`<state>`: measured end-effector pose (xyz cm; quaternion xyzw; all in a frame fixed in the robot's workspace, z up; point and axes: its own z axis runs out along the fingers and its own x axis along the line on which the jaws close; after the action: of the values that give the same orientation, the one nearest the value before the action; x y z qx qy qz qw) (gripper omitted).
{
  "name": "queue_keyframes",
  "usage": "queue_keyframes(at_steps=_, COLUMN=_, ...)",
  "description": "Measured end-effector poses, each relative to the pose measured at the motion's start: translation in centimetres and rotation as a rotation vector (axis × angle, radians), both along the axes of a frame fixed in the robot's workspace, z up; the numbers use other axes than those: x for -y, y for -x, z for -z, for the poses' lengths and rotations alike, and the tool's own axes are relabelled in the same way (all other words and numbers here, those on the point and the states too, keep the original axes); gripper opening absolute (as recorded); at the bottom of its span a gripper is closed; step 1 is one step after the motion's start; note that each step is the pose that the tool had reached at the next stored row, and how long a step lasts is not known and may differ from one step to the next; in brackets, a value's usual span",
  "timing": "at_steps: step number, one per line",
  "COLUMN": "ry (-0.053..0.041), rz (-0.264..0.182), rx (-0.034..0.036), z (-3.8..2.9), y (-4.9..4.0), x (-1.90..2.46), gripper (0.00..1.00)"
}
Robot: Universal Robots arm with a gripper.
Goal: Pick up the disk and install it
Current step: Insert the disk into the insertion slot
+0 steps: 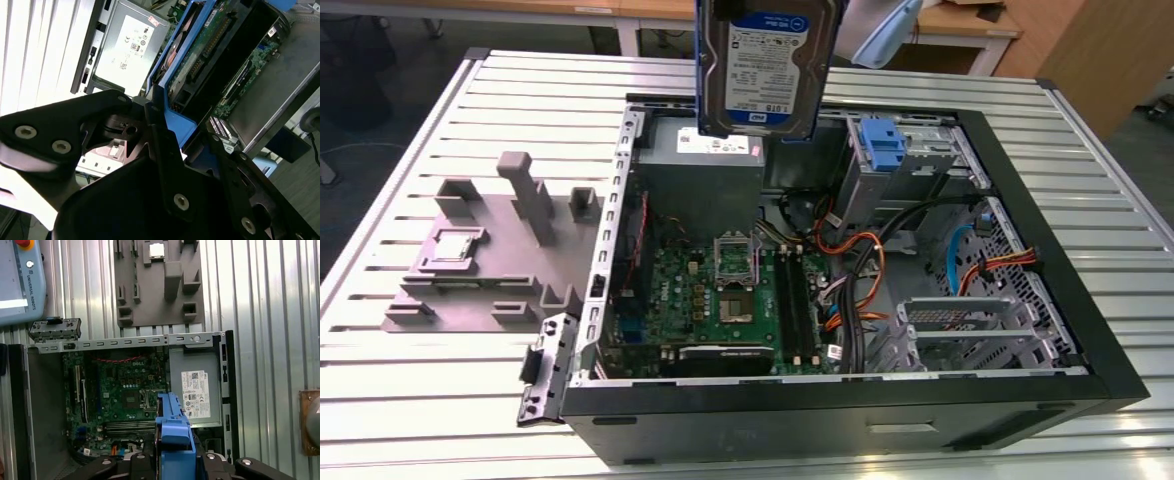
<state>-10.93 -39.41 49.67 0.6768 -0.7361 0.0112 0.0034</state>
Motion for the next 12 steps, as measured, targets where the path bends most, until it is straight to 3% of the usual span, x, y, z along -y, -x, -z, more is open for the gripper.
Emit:
queue_keyframes(at_steps=8, ry=-0.0001, rz=0.0, rx=0.0001, z=0.01, y=0.0, x=0.01, gripper=0.37)
queue_keyframes(at_steps=12, ry=0.0, rz=0.0, rx=0.0, z=0.0, y=0.0, x=0.32, gripper=0.37)
